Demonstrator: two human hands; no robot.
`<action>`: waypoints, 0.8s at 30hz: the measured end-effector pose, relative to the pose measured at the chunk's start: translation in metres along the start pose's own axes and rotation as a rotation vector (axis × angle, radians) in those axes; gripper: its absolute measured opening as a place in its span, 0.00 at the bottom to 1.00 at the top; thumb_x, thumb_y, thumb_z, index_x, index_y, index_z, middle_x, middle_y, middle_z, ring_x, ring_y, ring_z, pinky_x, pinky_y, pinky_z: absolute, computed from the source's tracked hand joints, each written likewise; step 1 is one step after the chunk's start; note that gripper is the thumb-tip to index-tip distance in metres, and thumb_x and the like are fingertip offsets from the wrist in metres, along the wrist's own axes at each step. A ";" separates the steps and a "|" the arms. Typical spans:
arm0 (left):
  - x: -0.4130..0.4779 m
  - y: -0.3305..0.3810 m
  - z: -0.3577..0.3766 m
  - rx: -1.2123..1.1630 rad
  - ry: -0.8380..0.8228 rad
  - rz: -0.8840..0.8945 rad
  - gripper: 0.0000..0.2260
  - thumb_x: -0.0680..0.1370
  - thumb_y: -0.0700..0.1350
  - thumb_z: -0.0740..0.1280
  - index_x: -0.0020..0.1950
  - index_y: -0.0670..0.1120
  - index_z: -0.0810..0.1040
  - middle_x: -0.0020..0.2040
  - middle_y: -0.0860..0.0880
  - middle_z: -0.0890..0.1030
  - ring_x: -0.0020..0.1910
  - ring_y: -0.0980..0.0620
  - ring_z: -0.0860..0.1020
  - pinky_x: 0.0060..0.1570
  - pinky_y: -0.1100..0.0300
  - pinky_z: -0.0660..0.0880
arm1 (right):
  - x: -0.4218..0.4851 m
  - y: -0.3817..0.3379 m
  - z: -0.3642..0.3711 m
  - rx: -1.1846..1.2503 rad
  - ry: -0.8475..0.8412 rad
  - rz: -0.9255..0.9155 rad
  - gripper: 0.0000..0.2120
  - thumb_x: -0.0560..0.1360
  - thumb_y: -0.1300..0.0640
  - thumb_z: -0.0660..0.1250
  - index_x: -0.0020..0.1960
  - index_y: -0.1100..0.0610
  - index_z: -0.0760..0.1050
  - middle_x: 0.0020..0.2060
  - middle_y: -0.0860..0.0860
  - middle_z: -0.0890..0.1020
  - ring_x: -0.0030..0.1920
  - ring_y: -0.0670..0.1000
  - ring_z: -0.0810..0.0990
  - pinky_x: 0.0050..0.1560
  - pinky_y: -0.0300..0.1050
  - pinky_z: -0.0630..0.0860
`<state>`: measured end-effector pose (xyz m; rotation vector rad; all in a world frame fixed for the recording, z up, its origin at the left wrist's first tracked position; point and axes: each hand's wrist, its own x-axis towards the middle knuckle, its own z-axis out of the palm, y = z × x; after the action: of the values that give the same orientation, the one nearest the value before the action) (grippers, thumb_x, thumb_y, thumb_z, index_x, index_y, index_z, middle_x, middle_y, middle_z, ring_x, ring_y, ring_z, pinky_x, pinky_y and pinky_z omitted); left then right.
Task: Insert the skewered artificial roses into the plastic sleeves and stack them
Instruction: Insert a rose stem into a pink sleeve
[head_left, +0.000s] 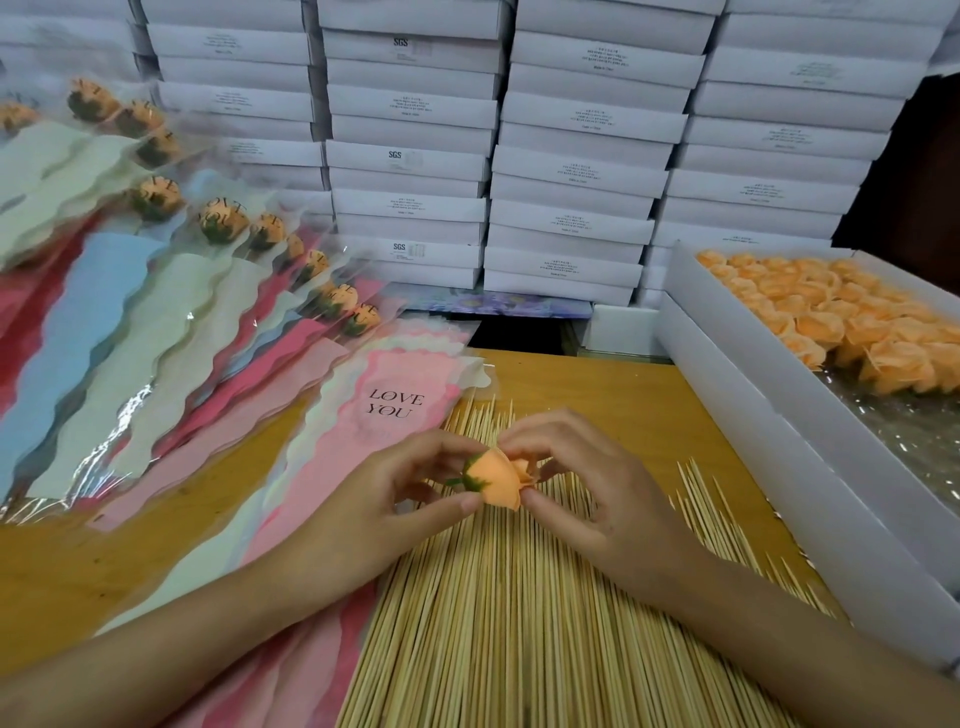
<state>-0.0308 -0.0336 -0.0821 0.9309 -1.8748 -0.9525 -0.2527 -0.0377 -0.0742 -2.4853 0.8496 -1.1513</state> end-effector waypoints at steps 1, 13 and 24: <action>0.000 0.000 0.000 -0.012 0.000 -0.009 0.13 0.73 0.48 0.71 0.58 0.52 0.79 0.54 0.50 0.81 0.55 0.53 0.79 0.54 0.63 0.75 | 0.000 0.000 0.000 0.001 -0.007 0.004 0.14 0.76 0.58 0.65 0.61 0.52 0.75 0.58 0.43 0.75 0.60 0.43 0.75 0.56 0.35 0.73; 0.006 -0.002 -0.005 -0.300 0.136 -0.129 0.17 0.66 0.39 0.74 0.52 0.35 0.76 0.47 0.34 0.80 0.46 0.46 0.78 0.47 0.64 0.76 | 0.000 0.004 0.002 -0.057 -0.021 0.200 0.24 0.71 0.42 0.70 0.65 0.40 0.67 0.57 0.35 0.73 0.58 0.41 0.75 0.57 0.31 0.68; 0.004 -0.003 -0.009 -0.516 0.125 -0.122 0.15 0.72 0.35 0.67 0.59 0.38 0.77 0.43 0.51 0.84 0.38 0.60 0.81 0.35 0.72 0.76 | -0.005 0.017 0.003 -0.322 -0.056 0.494 0.15 0.75 0.41 0.66 0.58 0.40 0.64 0.29 0.47 0.74 0.30 0.43 0.72 0.37 0.33 0.61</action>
<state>-0.0237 -0.0406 -0.0799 0.7703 -1.3792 -1.3375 -0.2598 -0.0481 -0.0869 -2.3132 1.6237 -0.8189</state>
